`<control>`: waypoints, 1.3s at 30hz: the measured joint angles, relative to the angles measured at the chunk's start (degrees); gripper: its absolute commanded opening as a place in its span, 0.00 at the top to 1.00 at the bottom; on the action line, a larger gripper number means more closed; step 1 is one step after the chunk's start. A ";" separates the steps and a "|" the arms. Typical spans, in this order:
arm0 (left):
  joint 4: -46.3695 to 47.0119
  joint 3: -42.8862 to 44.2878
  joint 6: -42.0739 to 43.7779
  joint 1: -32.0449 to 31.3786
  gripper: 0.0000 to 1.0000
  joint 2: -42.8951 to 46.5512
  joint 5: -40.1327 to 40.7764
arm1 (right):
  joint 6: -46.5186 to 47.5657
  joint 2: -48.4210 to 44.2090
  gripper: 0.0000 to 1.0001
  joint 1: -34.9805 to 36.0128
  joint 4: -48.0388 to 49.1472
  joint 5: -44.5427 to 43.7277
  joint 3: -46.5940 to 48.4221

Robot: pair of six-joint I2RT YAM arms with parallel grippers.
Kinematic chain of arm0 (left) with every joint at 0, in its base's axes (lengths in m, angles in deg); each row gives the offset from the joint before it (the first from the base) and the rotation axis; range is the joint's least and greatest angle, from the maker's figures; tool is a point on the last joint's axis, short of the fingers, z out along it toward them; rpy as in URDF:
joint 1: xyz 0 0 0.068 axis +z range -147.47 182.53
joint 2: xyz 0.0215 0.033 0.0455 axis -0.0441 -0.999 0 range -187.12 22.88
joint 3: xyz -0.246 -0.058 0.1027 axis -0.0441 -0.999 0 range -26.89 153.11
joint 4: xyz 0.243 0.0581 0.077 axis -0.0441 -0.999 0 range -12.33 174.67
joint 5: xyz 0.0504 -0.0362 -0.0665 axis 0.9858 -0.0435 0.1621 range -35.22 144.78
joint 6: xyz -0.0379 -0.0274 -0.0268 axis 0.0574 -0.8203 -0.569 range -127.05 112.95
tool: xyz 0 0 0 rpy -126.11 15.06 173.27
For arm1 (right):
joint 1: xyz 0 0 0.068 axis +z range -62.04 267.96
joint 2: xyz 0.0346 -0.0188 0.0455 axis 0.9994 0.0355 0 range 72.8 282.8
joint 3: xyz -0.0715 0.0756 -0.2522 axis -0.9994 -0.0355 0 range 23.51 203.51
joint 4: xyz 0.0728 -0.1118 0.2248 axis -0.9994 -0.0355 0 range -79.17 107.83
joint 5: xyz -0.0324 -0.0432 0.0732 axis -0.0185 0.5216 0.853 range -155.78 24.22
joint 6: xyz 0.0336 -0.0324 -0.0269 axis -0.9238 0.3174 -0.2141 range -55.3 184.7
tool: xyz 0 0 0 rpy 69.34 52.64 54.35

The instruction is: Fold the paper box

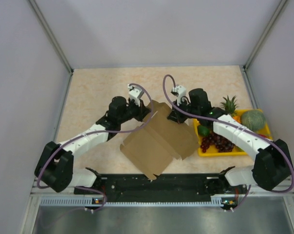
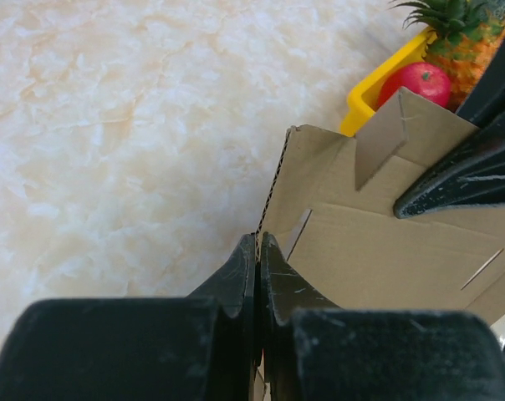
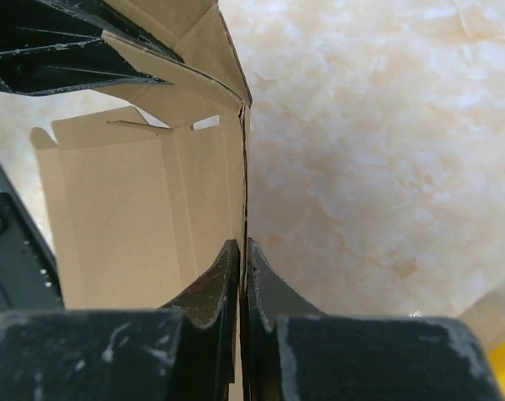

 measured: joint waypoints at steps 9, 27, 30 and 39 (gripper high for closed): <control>15.98 -5.27 -2.29 3.76 0.82 -8.96 -4.57 | 2.99 5.16 1.00 0.96 5.51 -5.62 -2.12; 28.76 -4.63 -1.20 12.07 0.66 -22.64 -19.82 | 7.06 11.23 1.00 0.85 3.74 -3.30 -0.87; 32.81 -4.63 -1.20 12.04 0.73 -23.37 -21.75 | 6.97 11.26 1.00 0.85 2.89 -2.84 -0.55; 50.99 -6.82 -5.33 12.04 0.91 -28.00 -28.37 | 6.93 11.50 0.96 0.85 -0.31 -2.86 1.36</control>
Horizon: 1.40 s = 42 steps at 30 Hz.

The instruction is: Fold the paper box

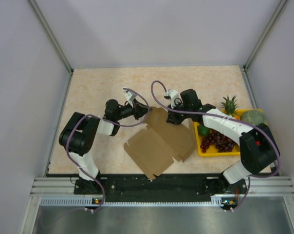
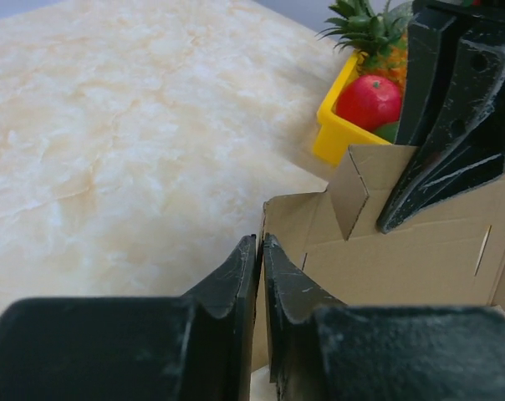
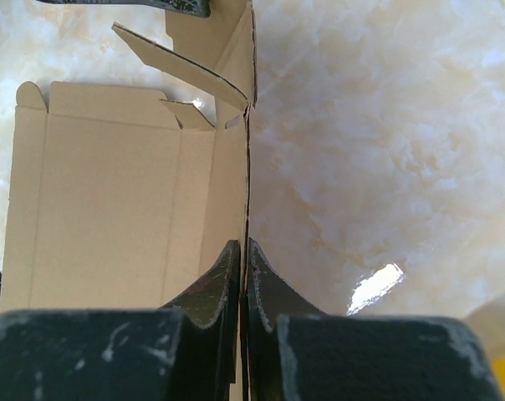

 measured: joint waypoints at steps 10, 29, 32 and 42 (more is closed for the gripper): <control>8.46 -1.46 -6.73 0.48 0.98 -4.17 -4.57 | -0.07 0.17 0.67 0.00 -3.76 -3.13 1.05; 9.73 -2.47 -7.41 0.55 0.81 -4.15 -3.04 | -0.02 -4.57 1.00 2.62 -10.03 -9.79 2.54; 9.66 -2.64 -7.58 0.63 0.70 -3.61 0.04 | 0.09 -4.57 1.00 5.05 -8.83 -13.86 2.49; 4.55 -7.41 -13.18 2.27 0.69 10.21 14.27 | 1.92 -5.84 1.00 10.58 -2.36 -29.00 -0.24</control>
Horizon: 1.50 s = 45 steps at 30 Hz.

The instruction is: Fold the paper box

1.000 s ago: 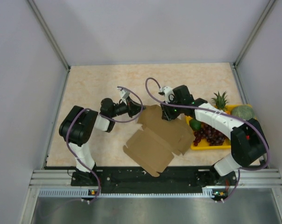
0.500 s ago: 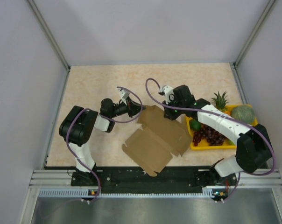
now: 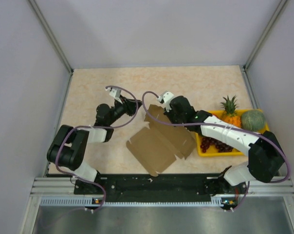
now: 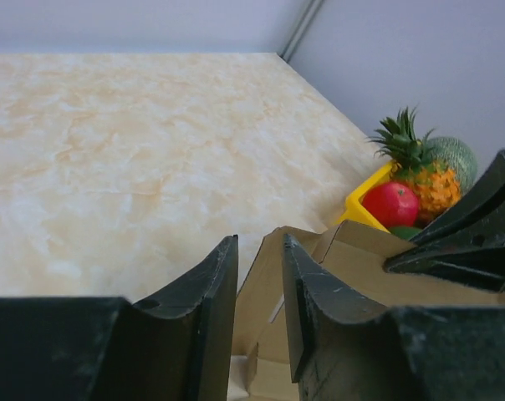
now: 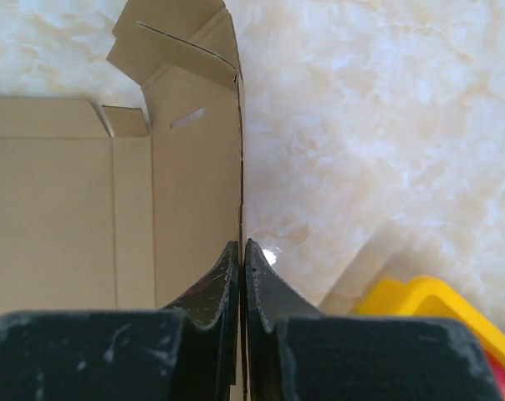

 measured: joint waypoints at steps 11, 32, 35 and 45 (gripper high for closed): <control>-16.35 -8.76 -9.77 1.79 0.73 15.78 6.32 | 3.19 2.80 1.00 11.96 4.26 -23.61 -0.39; 4.39 -11.08 4.90 -10.36 0.64 -0.22 9.09 | 12.04 4.09 1.00 17.16 21.66 -34.10 -7.91; 4.94 -10.08 7.82 -10.29 0.59 -4.09 8.02 | 12.72 3.26 1.00 17.14 23.28 -32.96 -9.09; 5.44 -4.61 10.69 -8.33 0.59 -6.71 2.51 | 13.66 2.69 1.00 16.52 24.94 -29.22 -9.70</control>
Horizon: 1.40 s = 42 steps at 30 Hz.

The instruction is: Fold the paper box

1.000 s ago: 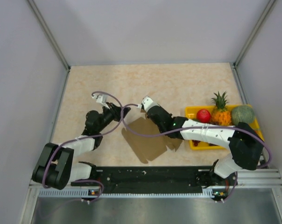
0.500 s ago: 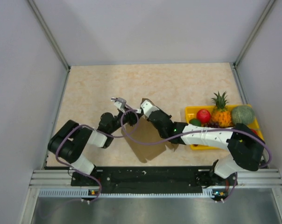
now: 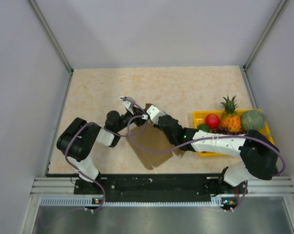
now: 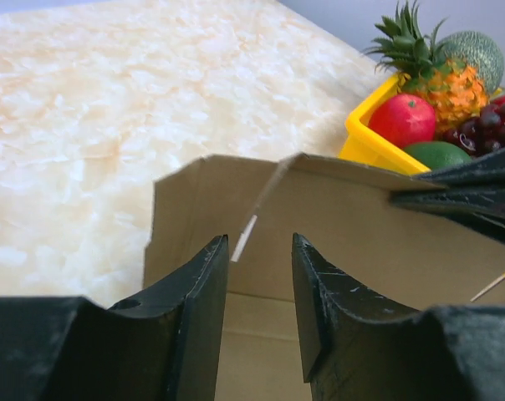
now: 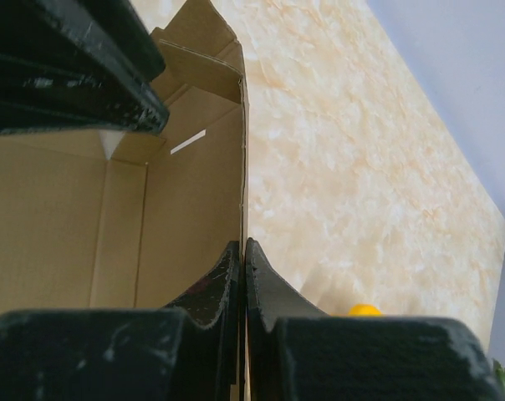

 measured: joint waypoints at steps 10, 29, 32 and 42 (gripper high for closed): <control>0.09 2.51 -0.76 3.08 0.59 -0.44 -5.40 | -0.66 -1.16 1.00 -2.56 -0.50 5.64 -0.07; 0.83 5.22 1.40 3.32 0.79 -1.90 -10.93 | -1.97 -1.38 0.99 -2.82 -1.38 6.97 0.26; 0.90 5.22 2.49 3.21 0.92 -1.90 -9.62 | -2.58 -1.38 0.93 -2.82 -2.32 7.13 0.76; 2.71 2.91 5.57 0.81 0.96 -1.90 -2.60 | -7.54 -1.36 0.73 -2.10 -13.53 5.55 3.74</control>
